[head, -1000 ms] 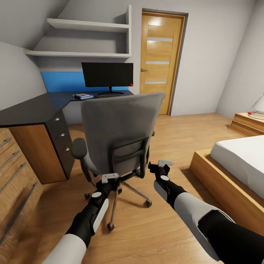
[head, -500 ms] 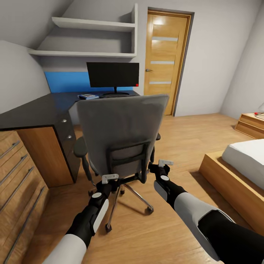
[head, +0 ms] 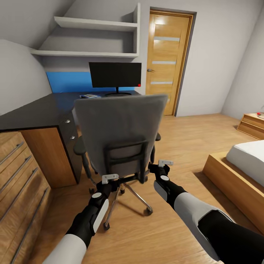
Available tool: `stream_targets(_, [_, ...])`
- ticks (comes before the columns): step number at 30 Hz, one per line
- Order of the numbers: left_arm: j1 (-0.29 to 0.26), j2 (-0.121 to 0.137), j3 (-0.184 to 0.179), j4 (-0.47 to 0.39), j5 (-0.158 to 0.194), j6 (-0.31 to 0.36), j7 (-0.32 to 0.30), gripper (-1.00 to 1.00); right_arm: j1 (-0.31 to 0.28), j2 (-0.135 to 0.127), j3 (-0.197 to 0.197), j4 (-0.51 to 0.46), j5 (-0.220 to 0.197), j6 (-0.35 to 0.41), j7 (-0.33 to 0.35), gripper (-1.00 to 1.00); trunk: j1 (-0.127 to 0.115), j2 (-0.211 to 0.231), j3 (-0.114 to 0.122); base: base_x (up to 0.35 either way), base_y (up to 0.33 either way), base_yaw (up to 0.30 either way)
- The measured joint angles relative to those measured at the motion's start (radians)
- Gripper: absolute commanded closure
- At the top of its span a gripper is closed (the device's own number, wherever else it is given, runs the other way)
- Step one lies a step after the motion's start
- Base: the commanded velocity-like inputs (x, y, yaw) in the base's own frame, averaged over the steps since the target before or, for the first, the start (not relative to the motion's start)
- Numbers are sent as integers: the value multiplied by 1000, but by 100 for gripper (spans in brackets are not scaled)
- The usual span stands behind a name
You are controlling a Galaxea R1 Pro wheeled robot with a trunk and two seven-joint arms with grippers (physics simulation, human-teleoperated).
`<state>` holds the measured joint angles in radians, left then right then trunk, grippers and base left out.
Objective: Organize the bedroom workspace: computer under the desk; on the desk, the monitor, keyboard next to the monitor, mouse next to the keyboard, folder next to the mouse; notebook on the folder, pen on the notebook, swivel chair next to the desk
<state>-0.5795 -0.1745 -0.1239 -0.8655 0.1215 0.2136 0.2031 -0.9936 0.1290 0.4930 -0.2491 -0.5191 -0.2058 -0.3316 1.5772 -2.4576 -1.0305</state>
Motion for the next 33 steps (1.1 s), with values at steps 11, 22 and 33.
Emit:
stream_targets(11, [0, 0, -1, 2, 3, 0, 0, -100, 2, 2, 0, 0, 14, -11, 0, -100, 0, 0, 0, 1, 54, 0])
stream_targets(22, [0, 0, -1, 2, 3, 2, 0, -100, 2, 2, 1, 0, 17, -13, 0, -100, 1, 0, 0, -193, 31, 0])
stream_targets(33, [0, 0, -1, 3, 3, 3, 0, -100, 8, 3, 2, -1, 40, -22, 0, -100, 1, 0, 0, -253, 1, 0])
